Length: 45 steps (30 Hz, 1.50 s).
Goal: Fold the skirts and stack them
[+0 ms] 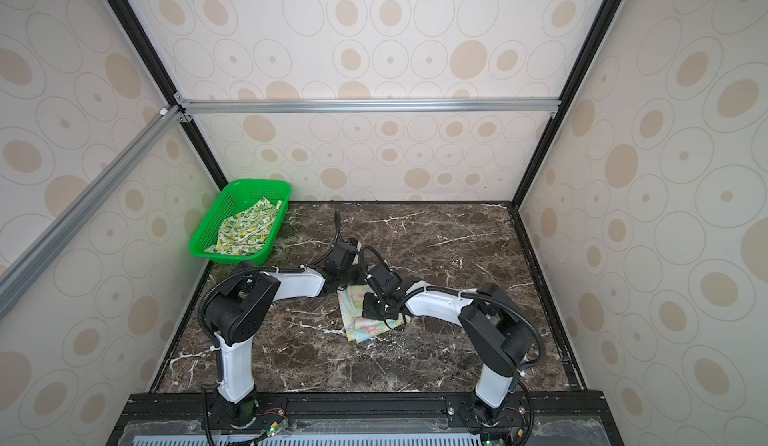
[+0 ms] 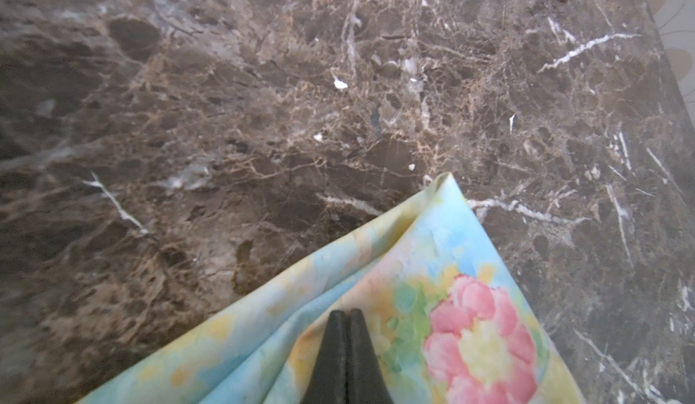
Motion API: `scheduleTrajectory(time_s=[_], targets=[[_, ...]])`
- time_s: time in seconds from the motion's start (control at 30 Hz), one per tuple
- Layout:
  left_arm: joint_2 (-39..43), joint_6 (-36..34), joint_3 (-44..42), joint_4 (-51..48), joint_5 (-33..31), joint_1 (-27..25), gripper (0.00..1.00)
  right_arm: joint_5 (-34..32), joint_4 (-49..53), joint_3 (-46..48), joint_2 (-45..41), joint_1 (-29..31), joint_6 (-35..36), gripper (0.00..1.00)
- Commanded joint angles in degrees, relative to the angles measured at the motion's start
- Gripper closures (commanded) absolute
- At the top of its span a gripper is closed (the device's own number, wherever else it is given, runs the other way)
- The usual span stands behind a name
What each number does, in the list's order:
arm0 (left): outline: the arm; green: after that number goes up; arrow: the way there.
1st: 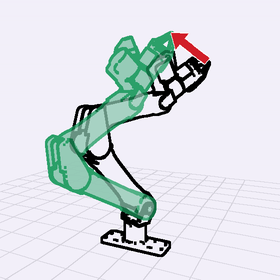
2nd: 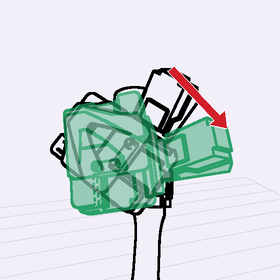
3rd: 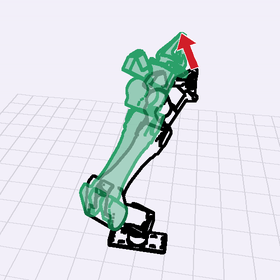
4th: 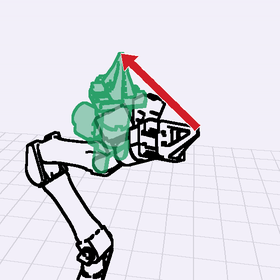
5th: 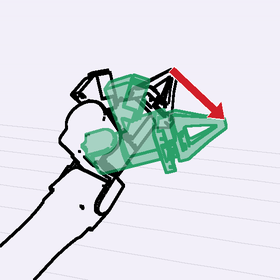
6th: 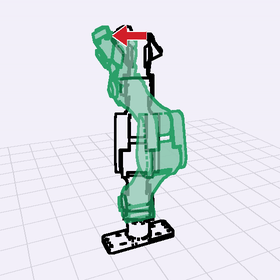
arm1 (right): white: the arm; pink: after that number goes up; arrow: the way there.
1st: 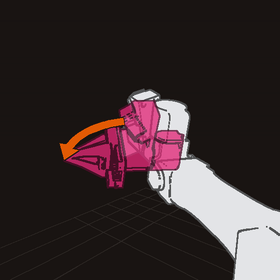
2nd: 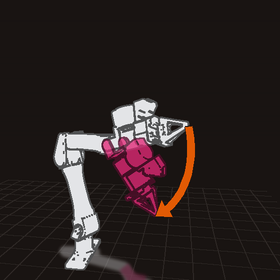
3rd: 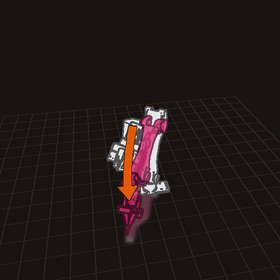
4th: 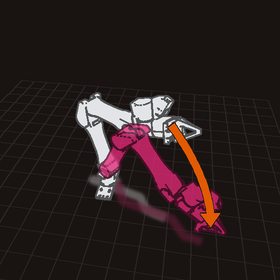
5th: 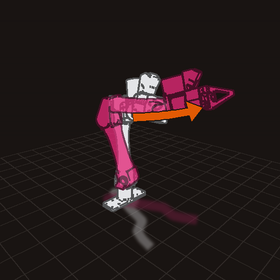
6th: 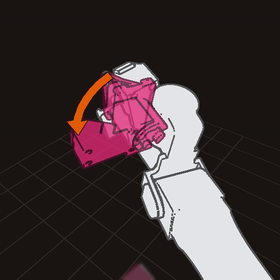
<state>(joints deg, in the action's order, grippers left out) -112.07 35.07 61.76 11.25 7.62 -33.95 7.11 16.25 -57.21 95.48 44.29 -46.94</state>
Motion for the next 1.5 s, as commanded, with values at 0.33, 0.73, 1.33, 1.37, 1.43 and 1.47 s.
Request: scheduleTrajectory(time_s=[0.33, 0.73, 1.33, 1.37, 1.43, 1.47], targets=[[19.31, 9.07, -13.12, -3.37, -0.76, -7.95, 1.0, 5.27, 4.89, -12.38, 5.72, -13.93, 15.4, 1.0], [18.62, 16.75, -20.64, 0.73, -0.6, -17.29, 1.0, 9.17, 2.29, -19.42, 18.81, -14.1, 16.8, 1.0], [15.29, 4.84, -13.28, -17.51, -8.36, -14.98, 1.0, 0.09, -0.58, -2.79, 9.03, -17.05, 7.06, 1.0], [14.97, 4.31, -13.18, -17.66, -8.66, -14.32, 1.0, -0.88, -0.68, -0.8, 7.13, -17.13, 5.97, 1.0], [14.4, 3.03, -12.89, -17.81, -9.07, -12.81, 1.0, -1.35, -1.4, 3.09, 3.47, -17.01, 3.86, 1.0], [14.26, 2.29, -12.57, -17.76, -9.44, -11.88, 1.0, -1.52, -1.74, 5.19, 1.37, -16.88, 2.54, 1.0]])
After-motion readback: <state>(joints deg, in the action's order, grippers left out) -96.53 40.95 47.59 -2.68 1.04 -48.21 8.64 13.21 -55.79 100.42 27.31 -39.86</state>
